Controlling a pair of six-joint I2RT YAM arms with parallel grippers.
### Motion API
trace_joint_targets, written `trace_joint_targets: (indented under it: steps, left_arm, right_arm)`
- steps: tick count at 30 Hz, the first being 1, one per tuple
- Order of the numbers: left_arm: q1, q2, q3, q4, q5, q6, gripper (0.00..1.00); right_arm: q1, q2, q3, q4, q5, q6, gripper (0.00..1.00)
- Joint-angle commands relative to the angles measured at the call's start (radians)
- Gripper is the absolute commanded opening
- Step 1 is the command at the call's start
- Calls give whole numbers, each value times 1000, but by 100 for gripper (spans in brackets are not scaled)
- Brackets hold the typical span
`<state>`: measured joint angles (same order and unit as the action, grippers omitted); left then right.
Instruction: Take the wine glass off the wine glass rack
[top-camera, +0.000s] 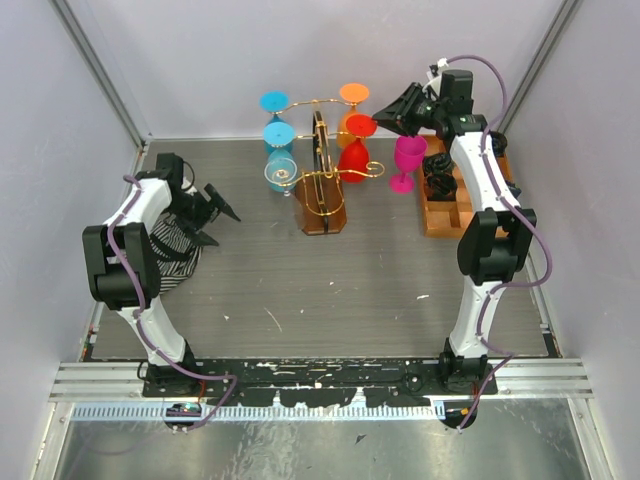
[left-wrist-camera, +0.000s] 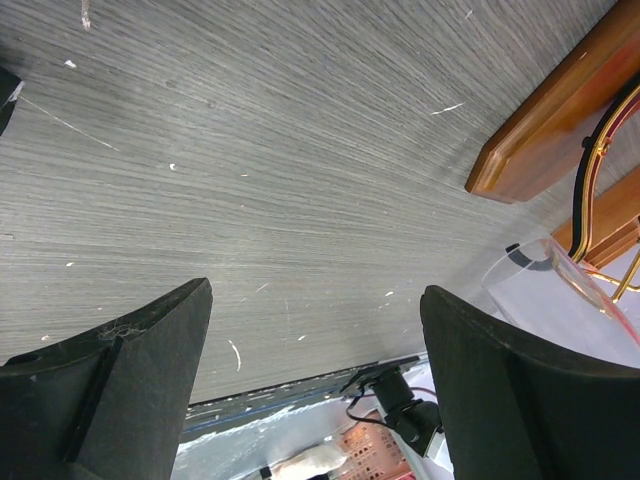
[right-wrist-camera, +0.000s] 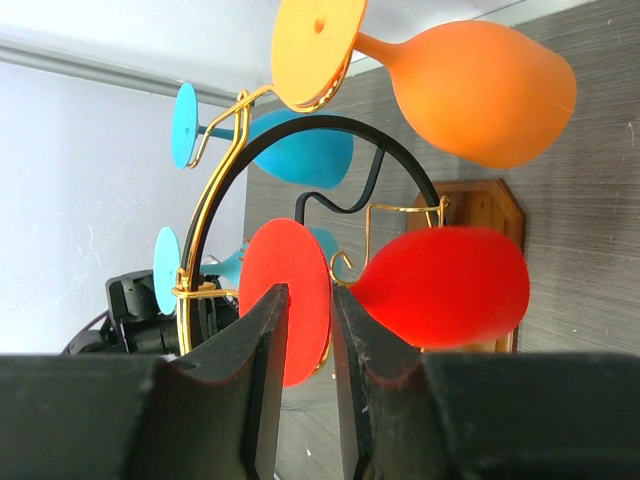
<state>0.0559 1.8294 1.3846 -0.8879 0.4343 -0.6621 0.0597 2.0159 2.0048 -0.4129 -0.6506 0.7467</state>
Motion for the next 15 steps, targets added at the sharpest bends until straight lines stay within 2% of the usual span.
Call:
trace_joint_targets:
  steps: [1, 9, 12, 15]
  left_arm:
    - [-2, -7, -28, 6, 29, 7, 92]
    - [-2, -13, -11, -3, 23, 12, 92]
    - [-1, -10, -13, -3, 23, 13, 92]
    - [-2, -7, -20, 1, 24, 13, 92]
  right_arm:
    - [7, 3, 59, 14, -14, -8, 29]
    - [7, -1, 56, 15, -16, -17, 29]
    - [8, 3, 54, 17, -32, -15, 27]
    - [8, 0, 50, 23, -36, -17, 11]
